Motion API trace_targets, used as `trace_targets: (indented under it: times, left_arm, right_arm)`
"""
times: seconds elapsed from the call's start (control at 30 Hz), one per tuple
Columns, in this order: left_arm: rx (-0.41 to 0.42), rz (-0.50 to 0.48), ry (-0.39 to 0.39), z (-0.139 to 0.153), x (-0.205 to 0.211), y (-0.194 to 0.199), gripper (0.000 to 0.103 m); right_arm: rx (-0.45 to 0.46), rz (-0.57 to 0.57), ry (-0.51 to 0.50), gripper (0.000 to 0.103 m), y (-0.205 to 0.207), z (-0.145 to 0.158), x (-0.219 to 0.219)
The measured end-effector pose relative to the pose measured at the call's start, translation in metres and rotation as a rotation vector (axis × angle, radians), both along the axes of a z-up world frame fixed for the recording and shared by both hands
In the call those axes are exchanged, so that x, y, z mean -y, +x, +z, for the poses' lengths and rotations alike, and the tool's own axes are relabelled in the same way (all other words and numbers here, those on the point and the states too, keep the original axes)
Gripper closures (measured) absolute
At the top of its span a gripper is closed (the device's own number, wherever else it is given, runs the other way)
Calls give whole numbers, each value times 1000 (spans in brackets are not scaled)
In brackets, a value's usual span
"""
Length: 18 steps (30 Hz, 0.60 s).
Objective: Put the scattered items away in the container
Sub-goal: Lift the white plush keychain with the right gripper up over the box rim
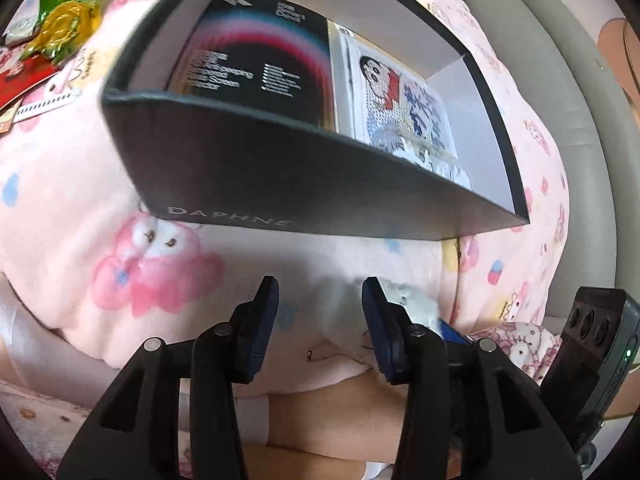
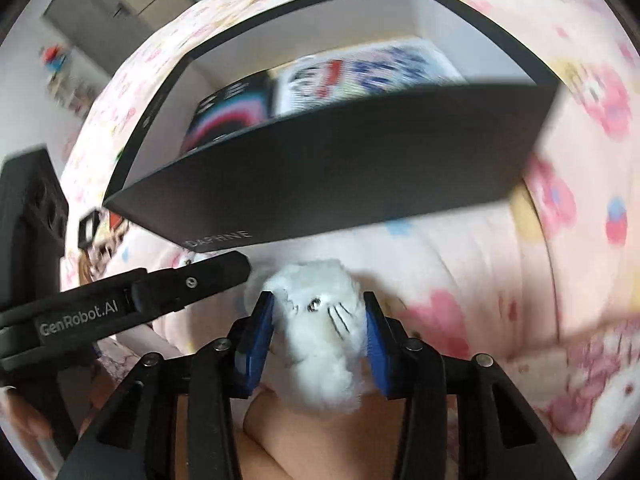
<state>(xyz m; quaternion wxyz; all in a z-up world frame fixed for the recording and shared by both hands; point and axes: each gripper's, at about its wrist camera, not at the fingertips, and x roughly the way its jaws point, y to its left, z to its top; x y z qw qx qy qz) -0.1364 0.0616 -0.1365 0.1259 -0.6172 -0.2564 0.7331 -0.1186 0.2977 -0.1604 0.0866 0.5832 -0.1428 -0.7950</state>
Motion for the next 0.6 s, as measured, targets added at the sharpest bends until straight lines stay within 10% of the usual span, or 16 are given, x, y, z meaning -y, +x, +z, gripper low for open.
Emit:
trace_targets:
  times: [0.13,0.6]
  left_arm:
    - [-13,5,118,1,-1,1,60]
    - [53,-57,12,-6,-5,4,46]
  right_arm:
    - [-44,-32,-80,64,2,10,-26]
    - [37,101,52,52,17,14,-9]
